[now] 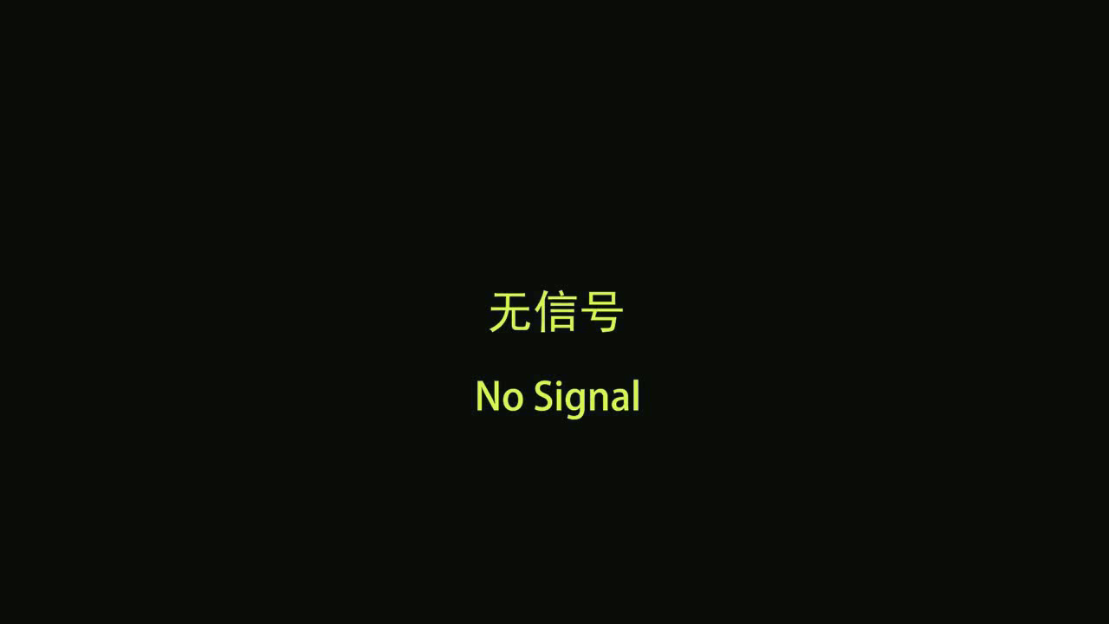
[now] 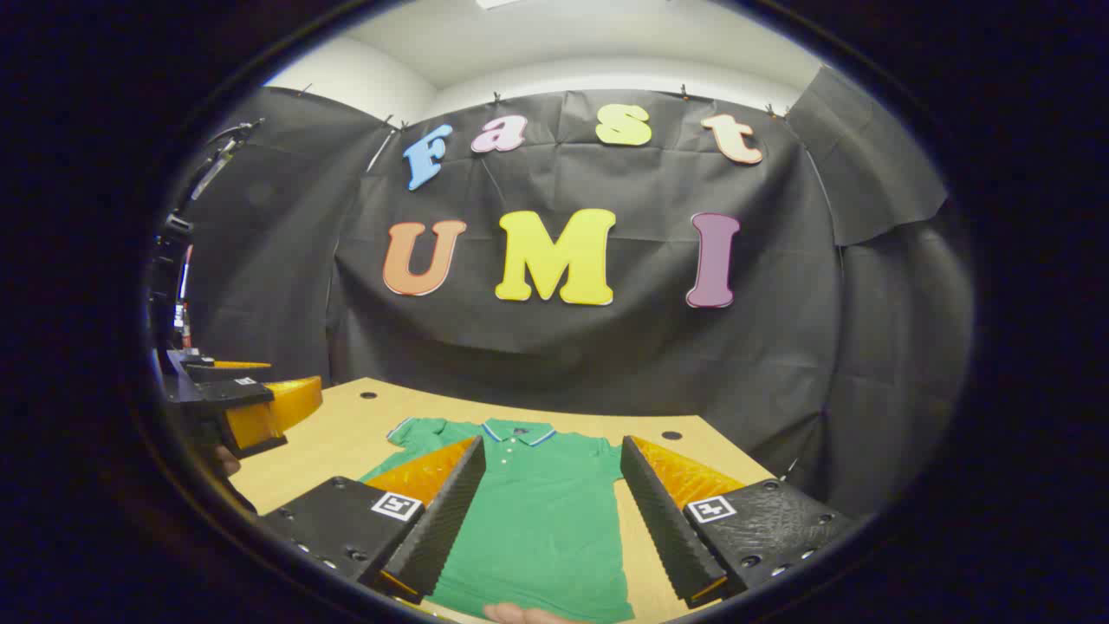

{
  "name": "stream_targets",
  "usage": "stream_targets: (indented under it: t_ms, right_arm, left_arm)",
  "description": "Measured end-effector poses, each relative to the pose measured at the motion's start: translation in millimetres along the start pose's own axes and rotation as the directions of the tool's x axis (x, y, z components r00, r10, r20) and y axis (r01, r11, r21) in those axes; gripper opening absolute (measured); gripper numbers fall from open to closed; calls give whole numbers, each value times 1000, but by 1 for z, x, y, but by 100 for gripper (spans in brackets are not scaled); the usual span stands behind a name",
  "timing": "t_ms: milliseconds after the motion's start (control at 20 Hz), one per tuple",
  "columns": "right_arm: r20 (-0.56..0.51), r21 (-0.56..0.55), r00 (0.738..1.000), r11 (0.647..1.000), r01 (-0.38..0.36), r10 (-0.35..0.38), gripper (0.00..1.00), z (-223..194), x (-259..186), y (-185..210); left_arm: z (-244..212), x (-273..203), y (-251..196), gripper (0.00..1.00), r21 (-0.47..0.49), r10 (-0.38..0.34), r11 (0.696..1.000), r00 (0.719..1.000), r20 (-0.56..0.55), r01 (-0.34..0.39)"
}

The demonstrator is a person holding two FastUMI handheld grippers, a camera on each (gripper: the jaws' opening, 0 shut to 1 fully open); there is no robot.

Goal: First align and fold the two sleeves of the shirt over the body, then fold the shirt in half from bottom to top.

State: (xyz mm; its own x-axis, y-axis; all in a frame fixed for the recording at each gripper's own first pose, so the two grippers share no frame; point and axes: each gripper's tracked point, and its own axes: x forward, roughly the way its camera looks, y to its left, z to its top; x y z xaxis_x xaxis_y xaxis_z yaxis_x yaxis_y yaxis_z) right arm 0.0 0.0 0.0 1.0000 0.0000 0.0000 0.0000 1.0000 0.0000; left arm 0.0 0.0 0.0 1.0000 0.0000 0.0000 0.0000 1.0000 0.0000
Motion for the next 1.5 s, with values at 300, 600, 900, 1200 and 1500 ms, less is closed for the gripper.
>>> stream_targets:
  t_ms: [300,600,900,1200,1500]
  right_arm:
    - [14,13,999,999,51,-51,95,-1,0,-31]
    - [2,30,999,998,54,-54,95,-8,2,-43]
    - [37,-7,996,997,81,-80,95,-1,37,-73]
    - [-29,5,992,992,127,-126,95,-2,121,-124]
    - [-225,12,966,991,131,-125,95,-57,239,-155]
  left_arm:
    - [-7,1,-11,100,0,-29,1000,999,-23,29]
    - [-11,4,-18,100,21,-26,999,999,-32,27]
    - [-14,6,-21,100,67,-1,998,1000,-25,3]
    - [-11,6,-23,100,91,9,996,1000,-7,-8]
    - [-18,10,-24,100,91,17,996,1000,-24,-15]
